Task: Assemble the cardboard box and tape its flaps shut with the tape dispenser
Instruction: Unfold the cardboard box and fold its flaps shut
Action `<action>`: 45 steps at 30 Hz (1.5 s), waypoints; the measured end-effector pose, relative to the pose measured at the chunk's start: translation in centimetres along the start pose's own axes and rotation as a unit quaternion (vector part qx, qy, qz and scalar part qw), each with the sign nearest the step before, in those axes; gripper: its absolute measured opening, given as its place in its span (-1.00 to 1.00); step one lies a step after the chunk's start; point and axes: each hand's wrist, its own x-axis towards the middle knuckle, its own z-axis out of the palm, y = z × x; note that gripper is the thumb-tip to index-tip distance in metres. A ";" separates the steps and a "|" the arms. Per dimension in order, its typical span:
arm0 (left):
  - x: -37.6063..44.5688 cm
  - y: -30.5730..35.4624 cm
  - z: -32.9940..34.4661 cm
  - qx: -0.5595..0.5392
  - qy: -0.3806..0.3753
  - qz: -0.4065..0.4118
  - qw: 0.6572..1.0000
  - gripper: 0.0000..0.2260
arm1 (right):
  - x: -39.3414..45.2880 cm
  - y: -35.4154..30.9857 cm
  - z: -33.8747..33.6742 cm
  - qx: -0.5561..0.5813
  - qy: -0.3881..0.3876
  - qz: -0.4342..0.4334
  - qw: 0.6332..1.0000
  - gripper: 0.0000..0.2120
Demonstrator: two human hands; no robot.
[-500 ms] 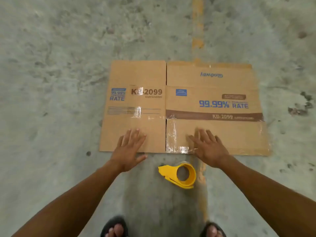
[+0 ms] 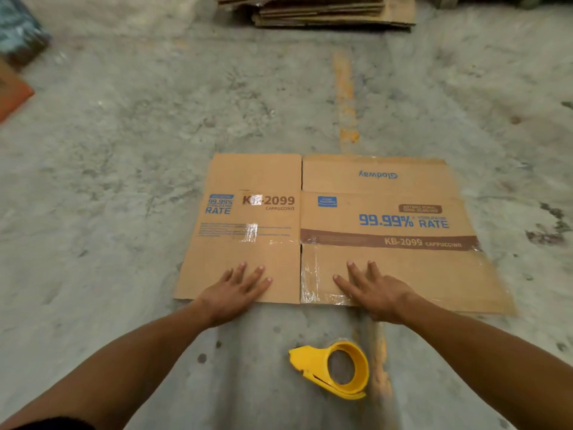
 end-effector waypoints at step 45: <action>-9.4 -11.2 -33.8 -0.123 0.382 -0.242 0.884 -0.37 | -8.2 8.2 -21.8 0.254 0.598 0.160 0.744 -0.55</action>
